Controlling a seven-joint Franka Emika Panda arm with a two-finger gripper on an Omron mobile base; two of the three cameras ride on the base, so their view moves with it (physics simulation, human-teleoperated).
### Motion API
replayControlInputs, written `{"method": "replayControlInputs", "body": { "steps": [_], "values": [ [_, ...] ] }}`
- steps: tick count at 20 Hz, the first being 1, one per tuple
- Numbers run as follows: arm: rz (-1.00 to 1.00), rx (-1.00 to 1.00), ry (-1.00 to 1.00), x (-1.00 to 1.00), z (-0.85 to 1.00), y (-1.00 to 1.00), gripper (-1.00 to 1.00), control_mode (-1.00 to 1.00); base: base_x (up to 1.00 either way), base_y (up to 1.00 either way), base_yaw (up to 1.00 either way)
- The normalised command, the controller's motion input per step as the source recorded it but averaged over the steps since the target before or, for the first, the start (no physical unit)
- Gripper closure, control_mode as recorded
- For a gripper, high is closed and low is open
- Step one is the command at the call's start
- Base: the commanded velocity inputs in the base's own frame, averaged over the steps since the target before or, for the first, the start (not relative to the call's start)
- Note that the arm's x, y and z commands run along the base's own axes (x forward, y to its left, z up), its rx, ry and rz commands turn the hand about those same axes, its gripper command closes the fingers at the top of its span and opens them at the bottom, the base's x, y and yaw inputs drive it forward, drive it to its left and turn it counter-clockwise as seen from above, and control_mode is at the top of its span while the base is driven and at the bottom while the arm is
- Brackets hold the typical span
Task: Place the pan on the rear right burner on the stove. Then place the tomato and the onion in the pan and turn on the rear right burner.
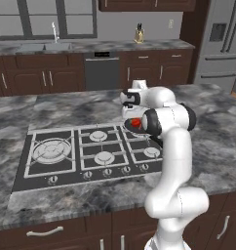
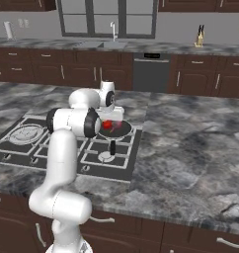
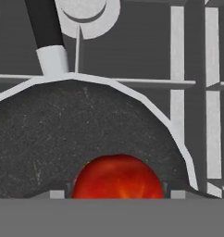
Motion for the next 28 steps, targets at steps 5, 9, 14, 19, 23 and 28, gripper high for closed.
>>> {"method": "replayControlInputs", "body": {
  "steps": [5, 9, 14, 19, 23, 28],
  "values": [
    [-0.04, -0.11, 0.04, 0.00, 0.46, 0.00, -1.00, -1.00, 0.00, 0.00, 0.00],
    [-0.04, -0.12, 0.09, 0.00, 0.52, 0.00, -1.00, -1.00, 0.00, 0.00, 0.00],
    [-0.07, -0.06, 0.10, -0.18, 0.43, -0.04, -1.00, -1.00, 0.00, 0.00, 0.00],
    [0.01, 0.04, 0.13, -0.82, -0.08, -0.35, -1.00, -1.00, 0.00, 0.00, 0.00],
    [0.00, 0.16, 0.04, -0.80, 0.00, -0.05, -1.00, -1.00, 0.00, 0.00, 0.00],
    [0.00, 0.16, 0.00, -0.67, 0.00, 0.00, -1.00, -1.00, 0.00, 0.00, 0.00]
  ]
}}
